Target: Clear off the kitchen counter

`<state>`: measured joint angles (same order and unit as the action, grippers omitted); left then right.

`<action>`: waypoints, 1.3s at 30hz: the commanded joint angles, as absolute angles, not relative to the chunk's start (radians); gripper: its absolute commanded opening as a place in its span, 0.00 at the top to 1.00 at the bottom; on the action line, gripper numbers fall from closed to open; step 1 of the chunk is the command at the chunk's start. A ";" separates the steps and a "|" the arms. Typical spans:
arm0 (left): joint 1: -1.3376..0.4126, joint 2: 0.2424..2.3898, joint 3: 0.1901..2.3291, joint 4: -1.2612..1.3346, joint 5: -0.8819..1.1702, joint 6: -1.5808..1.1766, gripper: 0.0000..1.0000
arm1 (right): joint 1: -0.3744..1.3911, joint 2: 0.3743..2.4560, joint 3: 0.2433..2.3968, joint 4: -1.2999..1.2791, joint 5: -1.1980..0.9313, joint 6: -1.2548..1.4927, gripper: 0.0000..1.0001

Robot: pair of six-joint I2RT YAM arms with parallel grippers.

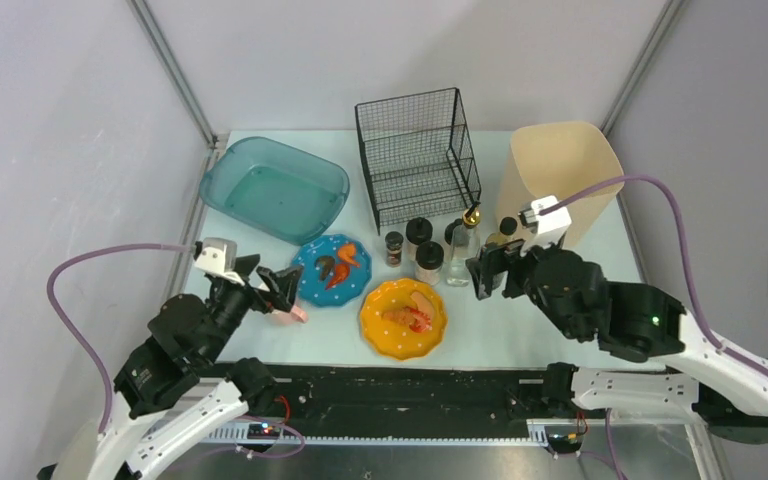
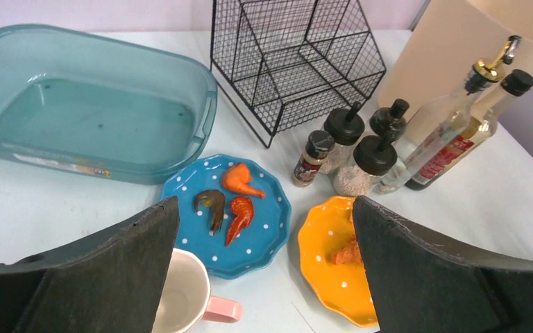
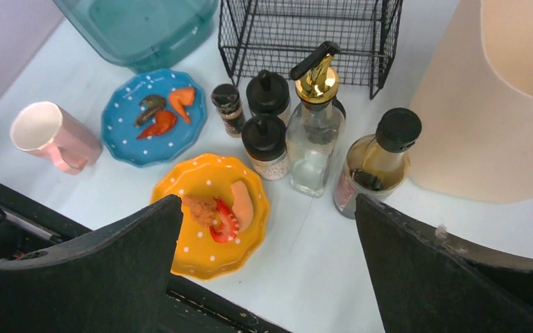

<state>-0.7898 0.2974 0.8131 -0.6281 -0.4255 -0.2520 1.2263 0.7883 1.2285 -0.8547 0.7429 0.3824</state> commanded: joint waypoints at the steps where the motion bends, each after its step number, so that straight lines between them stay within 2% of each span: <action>1: -0.795 0.266 0.800 -0.582 -0.363 -0.203 0.02 | 1.210 0.839 1.217 -0.831 0.754 0.402 0.00; 8: -0.793 0.237 0.782 -0.582 -0.358 -0.192 0.02 | 1.152 0.896 1.163 -0.732 0.764 0.423 0.04; 17: -0.794 0.224 0.771 -0.582 -0.362 -0.192 0.02 | 1.025 0.915 0.990 -0.437 0.696 0.386 0.18; 26: -0.792 0.215 0.762 -0.582 -0.361 -0.180 0.02 | 0.954 0.964 0.926 -0.297 0.708 0.365 0.23; 39: -0.776 0.210 0.759 -0.583 -0.353 -0.171 0.02 | 0.919 1.077 0.904 -0.161 0.833 0.365 0.29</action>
<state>-0.7830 0.2207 0.7647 -0.6079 -0.3618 -0.1997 0.9375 1.0611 0.9169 -0.2543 0.7612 0.3645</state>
